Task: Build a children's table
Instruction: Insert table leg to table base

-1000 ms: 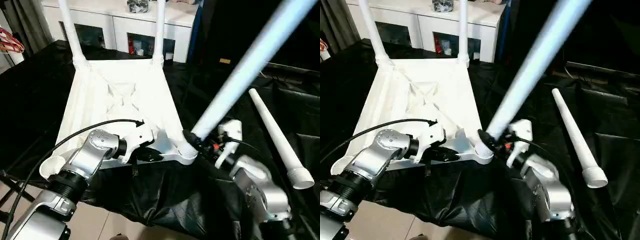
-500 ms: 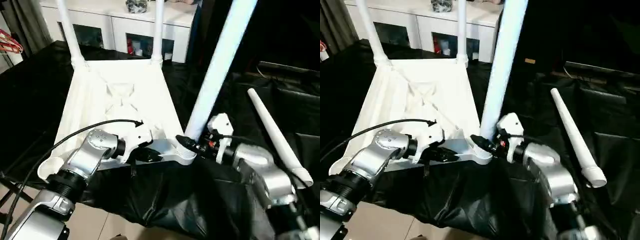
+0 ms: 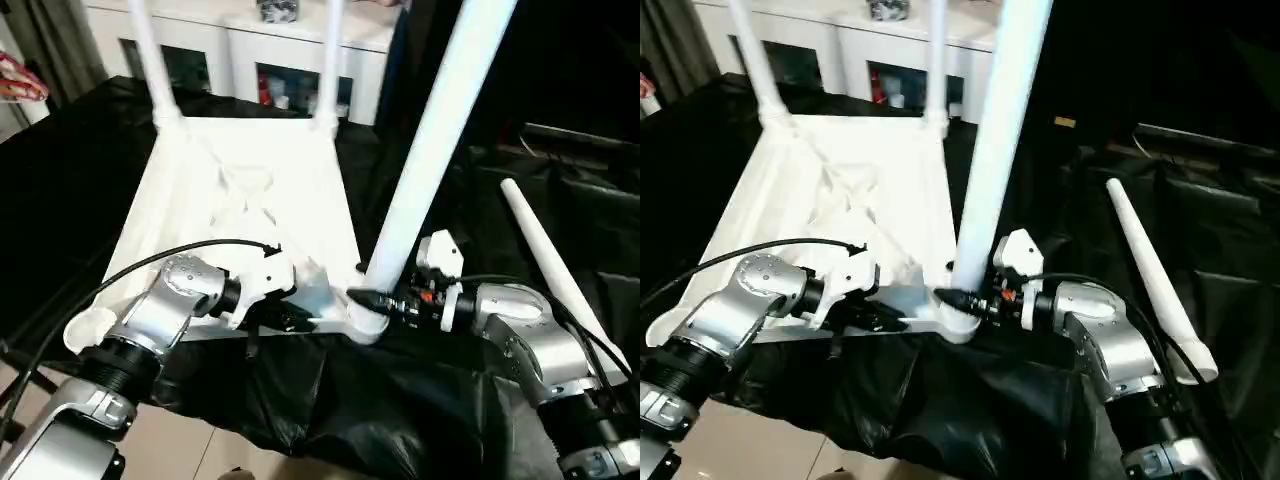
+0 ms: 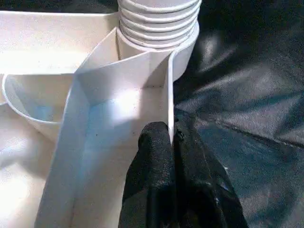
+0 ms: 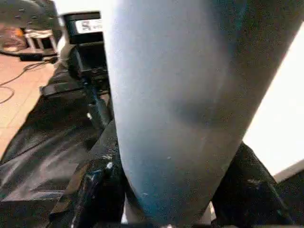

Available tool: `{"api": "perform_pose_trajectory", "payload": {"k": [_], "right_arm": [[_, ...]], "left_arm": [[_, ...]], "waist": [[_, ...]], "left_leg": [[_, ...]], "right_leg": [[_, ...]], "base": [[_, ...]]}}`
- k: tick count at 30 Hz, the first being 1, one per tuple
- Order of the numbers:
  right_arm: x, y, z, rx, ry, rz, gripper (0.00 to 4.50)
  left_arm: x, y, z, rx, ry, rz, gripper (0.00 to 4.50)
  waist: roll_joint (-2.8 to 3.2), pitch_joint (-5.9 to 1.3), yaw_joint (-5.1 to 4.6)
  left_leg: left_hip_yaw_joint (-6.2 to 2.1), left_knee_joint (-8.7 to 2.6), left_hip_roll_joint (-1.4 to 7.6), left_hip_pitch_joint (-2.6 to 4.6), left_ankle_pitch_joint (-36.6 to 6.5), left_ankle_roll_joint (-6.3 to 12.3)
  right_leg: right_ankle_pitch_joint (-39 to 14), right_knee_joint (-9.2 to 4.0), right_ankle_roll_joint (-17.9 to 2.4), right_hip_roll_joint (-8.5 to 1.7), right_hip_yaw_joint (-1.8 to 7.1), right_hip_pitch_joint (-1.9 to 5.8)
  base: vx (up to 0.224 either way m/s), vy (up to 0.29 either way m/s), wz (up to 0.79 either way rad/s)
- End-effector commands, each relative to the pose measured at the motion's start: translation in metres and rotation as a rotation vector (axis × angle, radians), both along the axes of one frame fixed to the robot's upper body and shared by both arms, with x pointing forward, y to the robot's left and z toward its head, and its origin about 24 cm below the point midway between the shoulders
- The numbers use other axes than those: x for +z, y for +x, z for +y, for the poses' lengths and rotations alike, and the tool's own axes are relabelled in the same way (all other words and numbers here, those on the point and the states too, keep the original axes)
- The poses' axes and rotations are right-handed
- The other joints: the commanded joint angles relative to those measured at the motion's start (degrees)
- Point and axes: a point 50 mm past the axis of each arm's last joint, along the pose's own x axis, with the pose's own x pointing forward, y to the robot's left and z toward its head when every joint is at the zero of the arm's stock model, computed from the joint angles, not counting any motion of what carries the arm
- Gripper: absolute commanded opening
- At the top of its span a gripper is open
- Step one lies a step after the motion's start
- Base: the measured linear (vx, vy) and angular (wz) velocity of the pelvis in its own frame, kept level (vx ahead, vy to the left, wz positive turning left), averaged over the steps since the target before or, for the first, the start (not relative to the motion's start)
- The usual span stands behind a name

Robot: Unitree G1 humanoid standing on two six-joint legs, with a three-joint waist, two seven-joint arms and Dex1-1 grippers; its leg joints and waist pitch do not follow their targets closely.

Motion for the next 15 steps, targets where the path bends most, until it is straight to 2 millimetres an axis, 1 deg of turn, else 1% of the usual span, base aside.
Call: {"api": "perform_pose_trajectory", "payload": {"k": [1, 3, 4, 5, 7, 8, 9, 10, 11, 12, 13, 14, 15], "right_arm": [[-0.035, -0.014, -0.008, 0.026, -0.094, 0.16, 1.87], [-0.035, -0.014, -0.008, 0.032, -0.091, 0.158, 1.87], [-0.034, -0.013, -0.007, 0.032, -0.086, 0.158, 1.87], [-0.034, -0.013, -0.007, 0.032, -0.086, 0.158, 1.87], [-0.033, -0.006, -0.005, -0.008, -0.07, 0.145, 1.87], [-0.033, -0.006, -0.005, -0.008, -0.07, 0.145, 1.87], [-0.033, -0.001, -0.005, -0.057, -0.058, 0.141, 1.87], [-0.032, 0.008, -0.005, -0.145, -0.042, 0.126, 1.87], [-0.032, 0.008, -0.005, -0.145, -0.042, 0.126, 1.87], [-0.032, 0.018, -0.005, -0.253, -0.036, 0.114, 1.87], [-0.033, 0.027, -0.006, -0.366, -0.049, 0.106, 1.87], [-0.033, 0.028, -0.006, -0.369, -0.049, 0.106, 1.87], [-0.034, 0.031, -0.006, -0.406, -0.05, 0.107, 1.87]], "left_arm": [[0.012, 0.007, 0.002, -0.019, 0.02, -0.037, 0.0], [0.012, 0.009, 0.003, -0.011, 0.022, -0.04, 0.0], [0.013, 0.01, 0.003, 0.011, 0.014, -0.048, 0.0], [0.013, 0.01, 0.003, 0.011, 0.014, -0.048, 0.0], [0.015, 0.016, 0.001, 0.081, -0.003, -0.077, 0.0], [0.015, 0.016, 0.001, 0.081, -0.003, -0.077, 0.0], [0.016, 0.02, -0.001, 0.128, -0.017, -0.089, 0.0], [0.02, 0.025, -0.006, 0.193, -0.044, -0.112, 0.0], [0.02, 0.025, -0.006, 0.193, -0.044, -0.112, 0.0], [0.024, 0.03, -0.013, 0.257, -0.075, -0.134, 0.0], [0.028, 0.034, -0.021, 0.31, -0.102, -0.157, 0.0], [0.028, 0.034, -0.021, 0.312, -0.102, -0.157, 0.0], [0.029, 0.035, -0.025, 0.327, -0.109, -0.165, 0.0]], "waist": [[0.36, -2.76, 0.04], [0.33, -2.82, 0.04], [0.52, -2.84, 0.1], [0.37, -2.83, 0.04], [0.37, -2.78, 0.02], [0.38, -2.62, 0.01], [0.41, -2.52, 0.09], [0.55, -2.43, 0.01], [0.49, -2.21, -0.16], [0.45, -2.33, -0.1], [0.39, -2.28, -0.25], [0.54, -2.31, -0.33], [0.42, -2.45, -0.69]], "left_leg": [[-0.69, -4.57, 3.16, 0.38, -5.82, 2.46], [-0.74, -4.6, 3.19, 0.37, -5.88, 2.01], [-0.82, -4.62, 3.21, 0.38, -5.65, 1.84], [-0.78, -4.6, 3.19, 0.36, -5.76, 1.8], [-0.73, -4.62, 3.13, 0.38, -6.41, 1.7], [-0.79, -4.79, 3.23, 0.43, -7.78, 1.34], [-0.8, -4.91, 3.27, 0.55, -9.35, 0.85], [-0.81, -5.04, 3.33, 0.6, -10.28, 0.47], [-0.91, -5.25, 3.27, 0.62, -12.59, -0.4], [-1.07, -5.3, 3.28, 0.69, -13.19, -1.12], [-1.04, -5.35, 3.37, 0.63, -12.99, -1.5], [-1.2, -5.4, 3.3, 0.41, -12.57, -1.86], [-1.42, -5.48, 3.17, -0.09, -11.56, -2.08]], "right_leg": [[-1.43, -3.59, -14.98, -5.22, 2.75, 2.66], [-1.41, -3.53, -14.91, -5.21, 2.7, 2.76], [-0.75, -3.43, -14.95, -5.23, 2.68, 2.79], [-0.31, -3.44, -15.04, -5.19, 2.67, 2.81], [-1.11, -3.53, -15.09, -5.2, 2.65, 2.77], [-3.44, -3.81, -15.09, -5.29, 2.63, 2.65], [-6.32, -4.14, -14.62, -5.33, 2.67, 2.63], [-7.72, -4.21, -14.57, -5.41, 2.73, 2.48], [-11.97, -4.71, -14.0, -5.49, 2.68, 2.37], [-14.81, -4.85, -13.05, -5.64, 2.7, 2.5], [-15.29, -4.88, -12.91, -5.73, 2.79, 2.4], [-15.33, -4.78, -12.68, -5.74, 2.72, 2.55], [-14.65, -4.65, -11.98, -5.64, 2.56, 2.98]], "base": [[0.0, 0.0, 0.0], [0.0, 0.0, 0.0], [0.0, 0.0, 0.0], [0.0, 0.0, 0.0], [0.0, 0.0, 0.0], [0.0, 0.0, 0.0], [0.0, 0.0, 0.0], [0.0, 0.0, 0.0], [0.0, 0.0, 0.0], [0.0, 0.0, 0.0], [0.0, 0.0, 0.0], [0.0, 0.0, 0.0], [0.0, 0.0, 0.0]]}}
